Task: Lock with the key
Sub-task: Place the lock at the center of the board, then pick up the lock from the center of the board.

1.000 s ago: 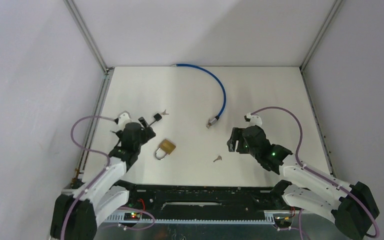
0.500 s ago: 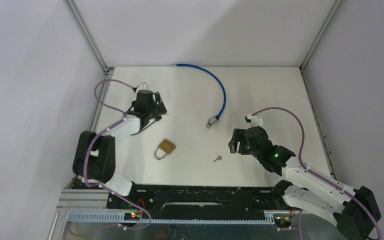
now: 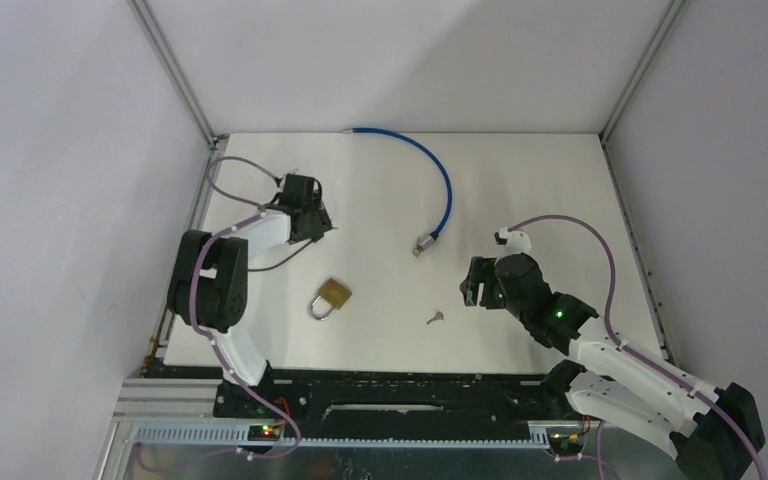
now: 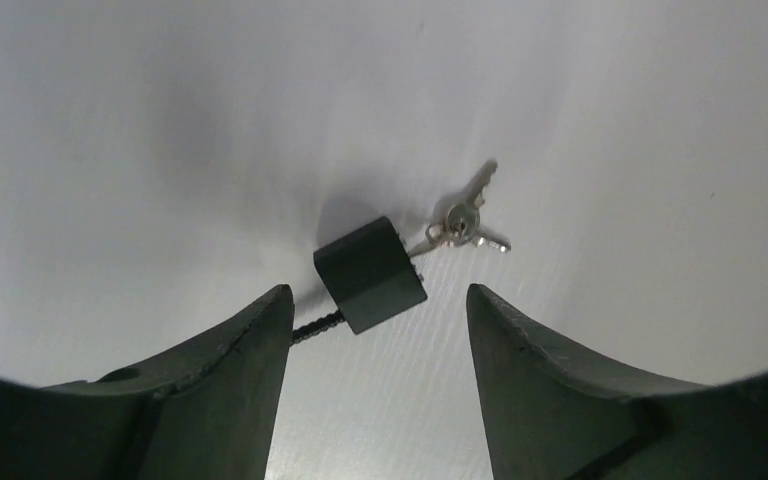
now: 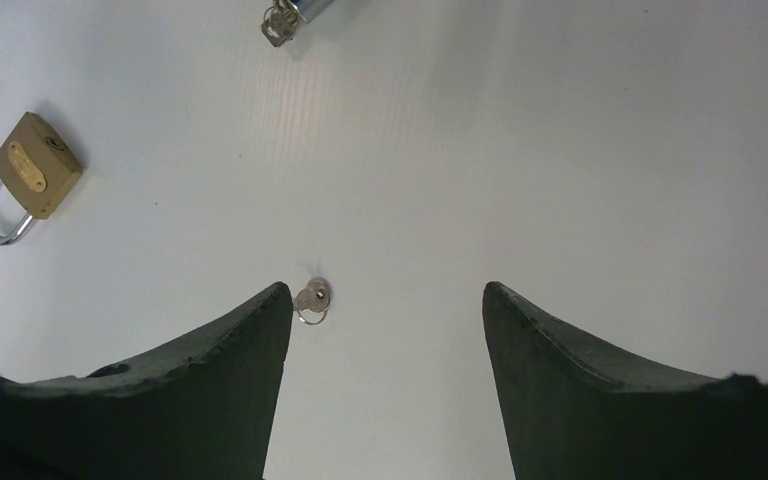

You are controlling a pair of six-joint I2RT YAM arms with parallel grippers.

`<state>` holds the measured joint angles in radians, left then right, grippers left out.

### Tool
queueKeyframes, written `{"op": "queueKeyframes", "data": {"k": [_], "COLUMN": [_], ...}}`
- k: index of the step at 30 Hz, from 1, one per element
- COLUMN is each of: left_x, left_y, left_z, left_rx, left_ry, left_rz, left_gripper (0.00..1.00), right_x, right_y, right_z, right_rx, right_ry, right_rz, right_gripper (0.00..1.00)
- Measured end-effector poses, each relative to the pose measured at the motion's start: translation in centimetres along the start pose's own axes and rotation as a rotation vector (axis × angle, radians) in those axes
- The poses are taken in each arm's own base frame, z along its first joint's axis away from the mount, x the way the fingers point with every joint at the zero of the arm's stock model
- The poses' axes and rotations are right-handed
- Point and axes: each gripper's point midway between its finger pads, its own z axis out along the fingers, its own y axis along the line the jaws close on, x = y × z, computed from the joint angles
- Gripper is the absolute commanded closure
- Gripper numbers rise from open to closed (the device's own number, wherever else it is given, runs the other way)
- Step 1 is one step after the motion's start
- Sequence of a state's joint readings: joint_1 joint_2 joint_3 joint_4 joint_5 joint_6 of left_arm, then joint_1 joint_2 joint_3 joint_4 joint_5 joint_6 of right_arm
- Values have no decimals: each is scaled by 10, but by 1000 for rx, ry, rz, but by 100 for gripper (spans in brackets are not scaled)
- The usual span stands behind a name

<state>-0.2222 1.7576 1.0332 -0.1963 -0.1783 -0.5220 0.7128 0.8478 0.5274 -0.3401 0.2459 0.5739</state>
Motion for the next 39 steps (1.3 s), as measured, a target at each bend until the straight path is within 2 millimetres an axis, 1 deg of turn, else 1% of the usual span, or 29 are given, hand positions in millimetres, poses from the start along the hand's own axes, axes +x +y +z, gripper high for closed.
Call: {"op": "queueKeyframes", "data": {"k": [4, 5, 12, 15, 16, 20, 23, 27, 29, 33, 35, 37, 39], "left_x": [-16, -17, -8, -4, -3, -2, 0, -1, -2, 0, 1, 0, -1], "left_y": [0, 2, 10, 12, 12, 11, 11, 9, 8, 4, 0, -8, -22], "left_z": [2, 3, 7, 8, 9, 13, 15, 15, 15, 12, 6, -6, -25], "left_rx": [-22, -29, -74, -85, -87, -93, -97, -88, -83, -64, -47, -16, 29], "left_ry": [-4, -4, 37, 53, 57, 66, 73, 74, 73, 84, 89, 79, 55], "left_rz": [-53, -62, -81, -89, -93, -102, -109, -112, -111, -108, -95, -75, -36], "left_gripper": [34, 34, 33, 35, 38, 53, 68, 90, 99, 100, 100, 100, 100], "right_x": [0, 0, -2, -2, -2, -1, -1, -1, -1, -3, -6, -10, -16], "right_y": [-1, -1, -1, -2, -2, -3, -4, -5, -5, -5, -4, -4, -2], "right_z": [0, 0, -2, -3, -3, -4, -5, -6, -7, -9, -11, -14, -18], "right_rx": [5, 5, 1, 2, 2, 6, 9, 9, 10, 5, 0, -9, -23], "right_ry": [-1, 0, -8, -9, -9, -6, -4, -4, -5, -16, -29, -50, -74], "right_rz": [-4, -5, -3, -2, -2, -2, -2, -2, -2, 1, 3, 3, -2], "right_gripper": [29, 29, 28, 28, 28, 28, 28, 29, 29, 29, 29, 29, 29]}}
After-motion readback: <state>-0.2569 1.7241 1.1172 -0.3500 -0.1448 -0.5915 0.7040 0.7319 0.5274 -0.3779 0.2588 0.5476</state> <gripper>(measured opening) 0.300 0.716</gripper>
